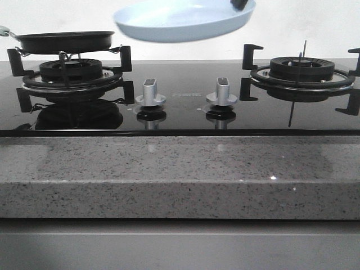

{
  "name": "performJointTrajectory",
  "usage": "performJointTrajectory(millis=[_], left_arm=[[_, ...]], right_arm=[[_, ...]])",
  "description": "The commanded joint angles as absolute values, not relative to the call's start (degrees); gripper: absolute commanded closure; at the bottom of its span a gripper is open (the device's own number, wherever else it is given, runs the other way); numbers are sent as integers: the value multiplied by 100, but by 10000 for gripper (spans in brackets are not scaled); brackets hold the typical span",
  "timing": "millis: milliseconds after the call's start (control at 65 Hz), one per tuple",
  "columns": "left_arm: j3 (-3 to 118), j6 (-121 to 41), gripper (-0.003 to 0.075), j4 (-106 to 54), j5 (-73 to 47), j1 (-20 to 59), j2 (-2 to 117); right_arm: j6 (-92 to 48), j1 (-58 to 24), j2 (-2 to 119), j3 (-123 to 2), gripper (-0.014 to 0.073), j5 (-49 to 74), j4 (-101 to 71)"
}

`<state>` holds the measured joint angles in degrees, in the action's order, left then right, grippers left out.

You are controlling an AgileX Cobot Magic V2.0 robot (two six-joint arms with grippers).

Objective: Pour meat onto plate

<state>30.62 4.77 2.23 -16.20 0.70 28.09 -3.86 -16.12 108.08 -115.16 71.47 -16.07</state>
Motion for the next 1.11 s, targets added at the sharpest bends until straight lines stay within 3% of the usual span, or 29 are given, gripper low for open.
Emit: performJointTrajectory(millis=[0, 277, 677, 846, 1092], left_arm=[[3272, 526, 210, 176, -1161, 67, 2862], [3272, 526, 210, 176, -1161, 67, 2862], [3272, 526, 210, 176, -1161, 67, 2862], [3310, 526, 210, -577, -1233, 67, 2930], [4075, 526, 210, -1847, -1785, 67, 4192]], right_arm=[[-447, -1748, 10137, -11013, 663, 6591, -1799], [-447, -1835, 9733, -9617, 663, 5886, -1819], [-447, -1835, 9752, -9565, 663, 5945, -1819], [-447, -1835, 9780, -9565, 663, 5950, -1819], [-447, -1835, 9780, -9565, 663, 5950, -1819]])
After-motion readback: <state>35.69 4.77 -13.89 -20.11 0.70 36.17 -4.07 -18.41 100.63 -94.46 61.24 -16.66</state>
